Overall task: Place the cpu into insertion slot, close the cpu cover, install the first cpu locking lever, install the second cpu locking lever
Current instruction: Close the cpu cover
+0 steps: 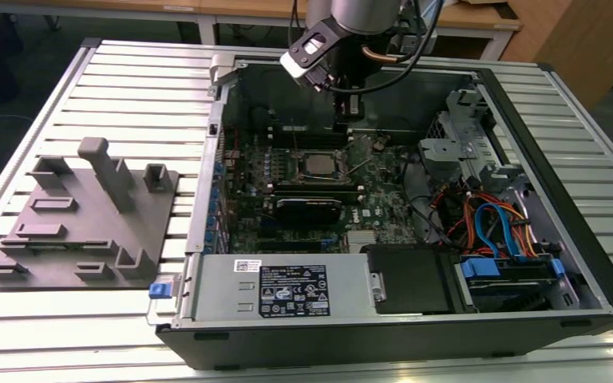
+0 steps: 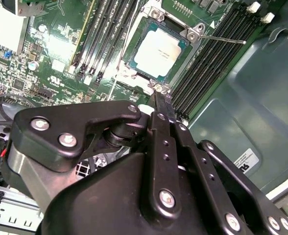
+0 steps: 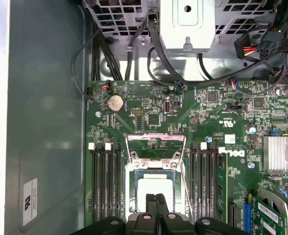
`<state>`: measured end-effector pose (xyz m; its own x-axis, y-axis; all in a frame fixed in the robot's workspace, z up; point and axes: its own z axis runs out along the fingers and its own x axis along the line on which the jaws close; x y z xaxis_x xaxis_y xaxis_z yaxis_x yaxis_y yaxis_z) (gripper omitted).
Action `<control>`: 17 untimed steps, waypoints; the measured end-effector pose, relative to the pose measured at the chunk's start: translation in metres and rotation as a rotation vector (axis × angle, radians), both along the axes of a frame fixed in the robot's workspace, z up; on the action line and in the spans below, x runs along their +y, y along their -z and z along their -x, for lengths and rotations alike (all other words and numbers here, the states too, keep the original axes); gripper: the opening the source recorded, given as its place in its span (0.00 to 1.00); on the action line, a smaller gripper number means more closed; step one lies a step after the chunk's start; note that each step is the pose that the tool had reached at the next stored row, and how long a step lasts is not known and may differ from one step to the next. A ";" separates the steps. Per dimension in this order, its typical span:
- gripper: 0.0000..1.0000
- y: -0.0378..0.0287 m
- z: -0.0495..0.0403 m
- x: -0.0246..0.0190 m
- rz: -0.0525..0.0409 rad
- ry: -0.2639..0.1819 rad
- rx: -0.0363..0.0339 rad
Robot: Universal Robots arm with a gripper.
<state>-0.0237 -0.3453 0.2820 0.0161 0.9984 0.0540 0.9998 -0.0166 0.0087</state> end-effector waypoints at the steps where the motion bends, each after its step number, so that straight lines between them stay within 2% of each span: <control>1: 0.11 0.0000 -0.0003 0.0000 0.0000 0.000 0.0000; 17: 0.11 0.0000 -0.0059 0.0001 0.0000 0.000 0.0000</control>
<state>-0.0178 -0.3452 0.2820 0.0161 0.9984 0.0540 0.9998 -0.0166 0.0087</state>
